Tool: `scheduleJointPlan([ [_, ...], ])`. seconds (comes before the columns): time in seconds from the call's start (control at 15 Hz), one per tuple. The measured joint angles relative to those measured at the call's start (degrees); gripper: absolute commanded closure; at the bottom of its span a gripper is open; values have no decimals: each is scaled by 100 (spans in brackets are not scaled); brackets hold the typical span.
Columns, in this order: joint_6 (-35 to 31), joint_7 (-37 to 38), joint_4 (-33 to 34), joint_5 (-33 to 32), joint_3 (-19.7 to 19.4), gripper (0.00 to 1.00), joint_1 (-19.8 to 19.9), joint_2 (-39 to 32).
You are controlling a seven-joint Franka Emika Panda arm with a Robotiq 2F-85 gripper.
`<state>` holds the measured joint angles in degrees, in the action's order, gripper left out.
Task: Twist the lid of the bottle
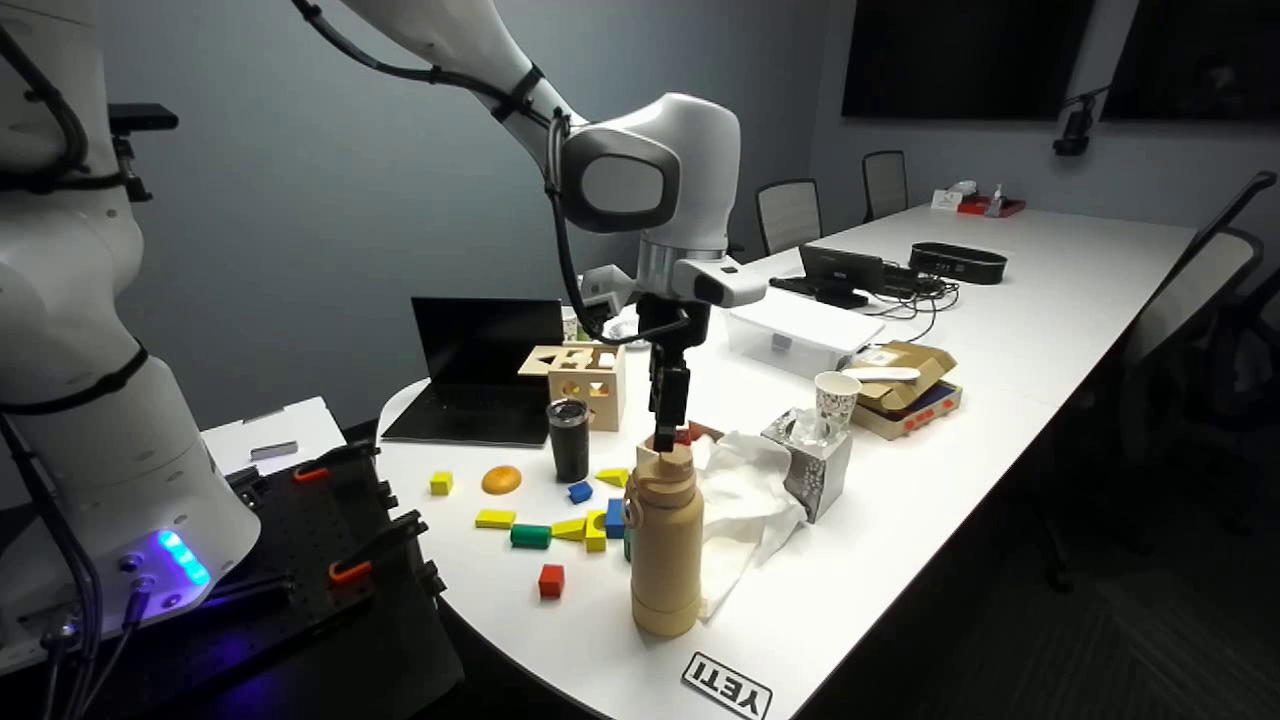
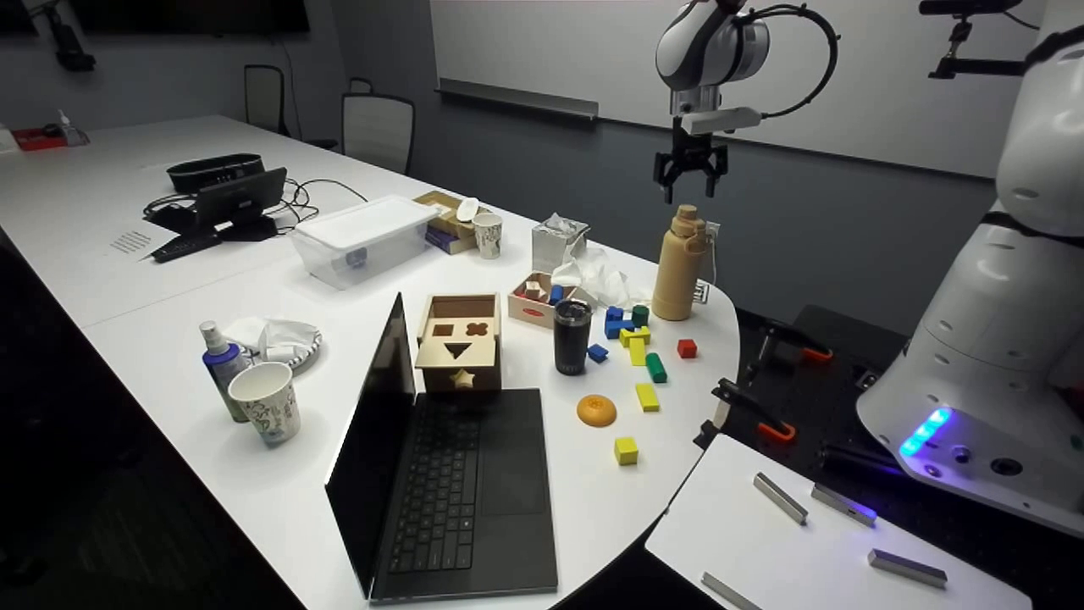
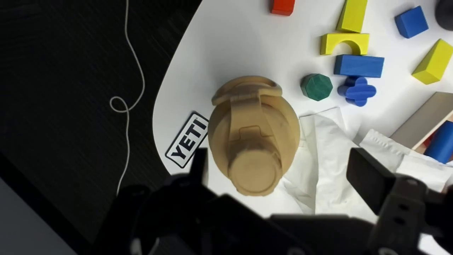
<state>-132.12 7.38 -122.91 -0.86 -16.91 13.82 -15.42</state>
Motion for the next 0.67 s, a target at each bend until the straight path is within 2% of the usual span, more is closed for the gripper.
scheduleJointPlan([
  [0.67,-147,207,-190,3,-112,0,80,-16],
])
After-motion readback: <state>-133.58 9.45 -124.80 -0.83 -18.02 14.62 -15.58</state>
